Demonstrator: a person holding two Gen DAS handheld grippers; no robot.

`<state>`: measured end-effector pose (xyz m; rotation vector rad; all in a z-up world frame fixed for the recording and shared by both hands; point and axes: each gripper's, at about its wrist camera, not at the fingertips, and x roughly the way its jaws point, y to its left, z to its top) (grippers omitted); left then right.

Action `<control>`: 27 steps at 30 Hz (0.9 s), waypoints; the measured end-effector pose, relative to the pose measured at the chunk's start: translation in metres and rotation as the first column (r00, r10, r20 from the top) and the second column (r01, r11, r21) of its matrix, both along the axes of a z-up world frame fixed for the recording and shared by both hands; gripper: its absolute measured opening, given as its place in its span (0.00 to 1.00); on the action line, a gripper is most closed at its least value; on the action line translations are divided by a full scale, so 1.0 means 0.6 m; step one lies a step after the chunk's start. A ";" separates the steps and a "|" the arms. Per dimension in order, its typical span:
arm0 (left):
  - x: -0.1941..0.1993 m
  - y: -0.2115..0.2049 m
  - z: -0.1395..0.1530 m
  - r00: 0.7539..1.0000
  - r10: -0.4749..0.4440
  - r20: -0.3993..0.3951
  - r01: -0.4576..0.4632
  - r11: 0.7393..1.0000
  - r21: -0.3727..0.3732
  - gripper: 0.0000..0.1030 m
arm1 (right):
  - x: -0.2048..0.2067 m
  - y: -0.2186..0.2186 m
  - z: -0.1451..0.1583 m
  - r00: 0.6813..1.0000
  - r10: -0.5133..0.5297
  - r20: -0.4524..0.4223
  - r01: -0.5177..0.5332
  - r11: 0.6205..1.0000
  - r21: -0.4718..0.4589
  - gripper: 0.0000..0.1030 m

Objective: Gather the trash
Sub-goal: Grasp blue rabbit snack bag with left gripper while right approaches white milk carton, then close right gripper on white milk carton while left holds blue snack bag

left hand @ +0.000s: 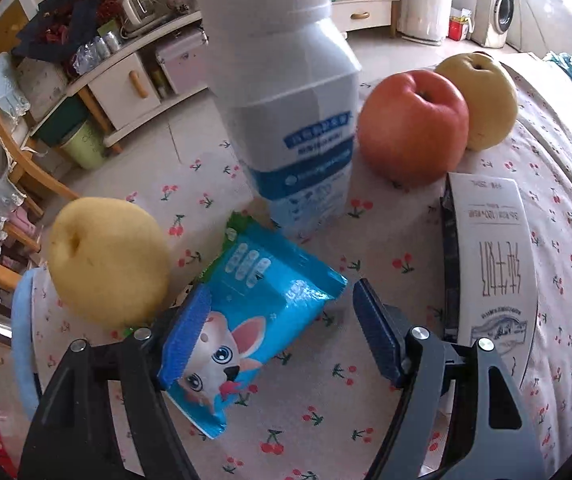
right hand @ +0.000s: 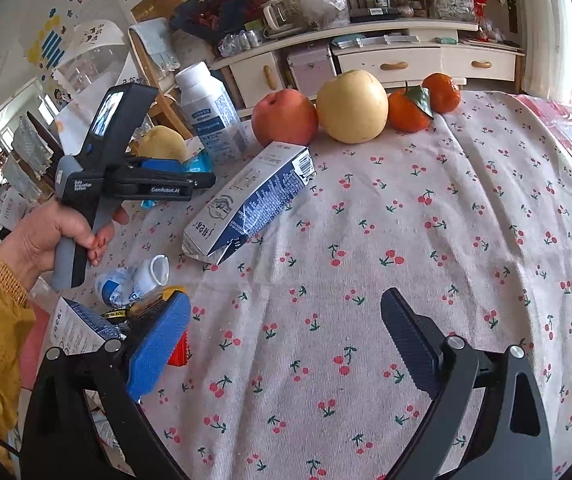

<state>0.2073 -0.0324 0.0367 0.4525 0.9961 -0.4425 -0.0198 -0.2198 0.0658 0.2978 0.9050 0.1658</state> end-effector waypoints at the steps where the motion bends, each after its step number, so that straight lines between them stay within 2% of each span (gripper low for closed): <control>1: -0.004 0.001 0.000 1.000 -0.006 -0.001 0.006 1.000 -0.013 0.72 | 0.000 0.000 0.000 1.000 -0.001 0.001 0.001 1.000 -0.002 0.92; 6: -0.042 0.004 0.003 0.998 -0.051 -0.037 0.047 0.994 -0.103 0.72 | 0.004 -0.005 0.001 1.000 -0.015 0.012 0.015 1.000 -0.016 0.92; 10: -0.097 -0.013 0.009 0.982 -0.167 -0.087 0.155 0.979 -0.131 0.72 | 0.010 -0.010 -0.002 0.999 -0.032 0.015 0.032 0.999 -0.008 0.92; 14: -0.123 -0.021 0.013 0.972 -0.218 -0.087 0.209 0.972 -0.105 0.72 | 0.027 -0.013 -0.014 0.999 -0.046 0.010 0.045 0.997 0.055 0.92; 16: -0.128 -0.026 0.007 0.973 -0.222 -0.062 0.220 0.975 -0.030 0.73 | 0.038 -0.008 -0.019 0.999 -0.048 0.012 0.047 0.997 0.060 0.92; 18: -0.140 -0.036 -0.006 0.967 -0.251 -0.037 0.254 0.965 0.071 0.75 | 0.051 -0.001 -0.024 0.999 -0.043 0.017 0.043 0.998 0.051 0.92; 20: -0.145 -0.039 -0.009 0.962 -0.273 -0.020 0.273 0.956 0.103 0.77 | 0.066 0.005 -0.030 0.999 -0.034 0.021 0.033 0.998 0.046 0.92; 23: -0.135 -0.036 -0.009 0.968 -0.248 -0.019 0.249 0.965 0.081 0.77 | 0.082 0.014 -0.039 1.000 -0.019 0.012 0.018 0.998 0.060 0.92; 27: -0.116 -0.035 -0.009 0.980 -0.200 -0.011 0.200 0.980 0.013 0.77 | 0.101 0.034 -0.045 1.000 0.021 0.022 -0.022 0.997 0.073 0.92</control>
